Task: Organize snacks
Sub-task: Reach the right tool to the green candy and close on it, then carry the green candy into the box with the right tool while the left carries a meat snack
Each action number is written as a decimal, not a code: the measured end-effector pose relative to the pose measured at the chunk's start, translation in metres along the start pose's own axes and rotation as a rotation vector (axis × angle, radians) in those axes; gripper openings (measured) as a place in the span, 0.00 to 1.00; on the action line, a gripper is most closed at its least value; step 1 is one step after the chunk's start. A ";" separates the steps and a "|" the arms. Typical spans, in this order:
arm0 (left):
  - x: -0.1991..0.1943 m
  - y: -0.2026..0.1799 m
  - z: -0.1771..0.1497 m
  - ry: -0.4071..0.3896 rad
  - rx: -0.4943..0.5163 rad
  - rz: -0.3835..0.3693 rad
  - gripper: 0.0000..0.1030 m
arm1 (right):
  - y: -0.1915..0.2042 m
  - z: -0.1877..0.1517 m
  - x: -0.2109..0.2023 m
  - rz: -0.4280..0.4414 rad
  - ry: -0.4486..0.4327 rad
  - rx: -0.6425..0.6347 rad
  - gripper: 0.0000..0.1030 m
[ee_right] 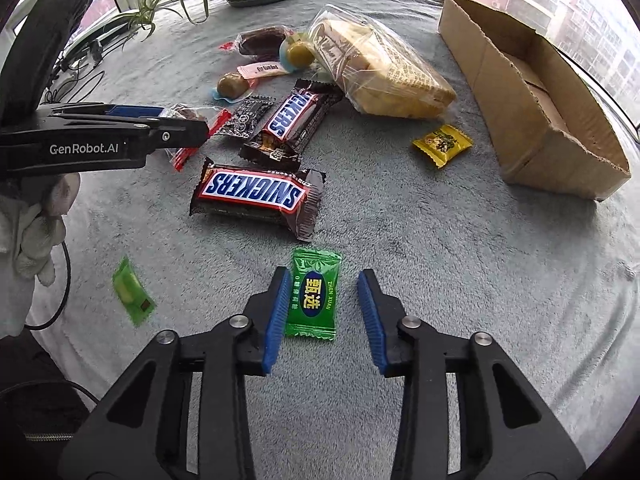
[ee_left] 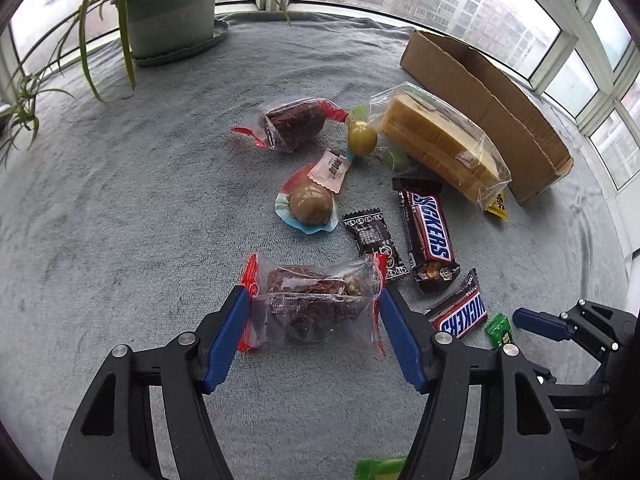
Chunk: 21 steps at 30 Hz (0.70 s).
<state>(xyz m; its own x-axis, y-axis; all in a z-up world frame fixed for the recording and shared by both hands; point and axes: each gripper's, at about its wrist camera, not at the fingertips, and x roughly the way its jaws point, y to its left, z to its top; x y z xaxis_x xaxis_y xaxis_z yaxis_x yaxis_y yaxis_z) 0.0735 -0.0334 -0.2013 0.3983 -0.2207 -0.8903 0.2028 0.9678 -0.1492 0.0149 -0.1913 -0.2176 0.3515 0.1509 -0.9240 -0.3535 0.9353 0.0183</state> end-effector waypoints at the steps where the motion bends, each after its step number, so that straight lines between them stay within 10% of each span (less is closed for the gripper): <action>1: 0.001 -0.001 0.000 -0.002 0.009 0.010 0.61 | -0.001 0.000 0.000 -0.007 0.001 -0.004 0.24; 21: -0.024 0.002 0.009 -0.056 -0.013 -0.025 0.56 | -0.031 0.013 -0.037 -0.032 -0.114 0.062 0.21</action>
<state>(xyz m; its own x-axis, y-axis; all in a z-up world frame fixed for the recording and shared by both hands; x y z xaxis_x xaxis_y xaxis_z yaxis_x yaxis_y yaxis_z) 0.0722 -0.0277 -0.1766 0.4429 -0.2509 -0.8608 0.2022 0.9633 -0.1767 0.0241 -0.2213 -0.1785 0.4592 0.1524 -0.8752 -0.2871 0.9578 0.0161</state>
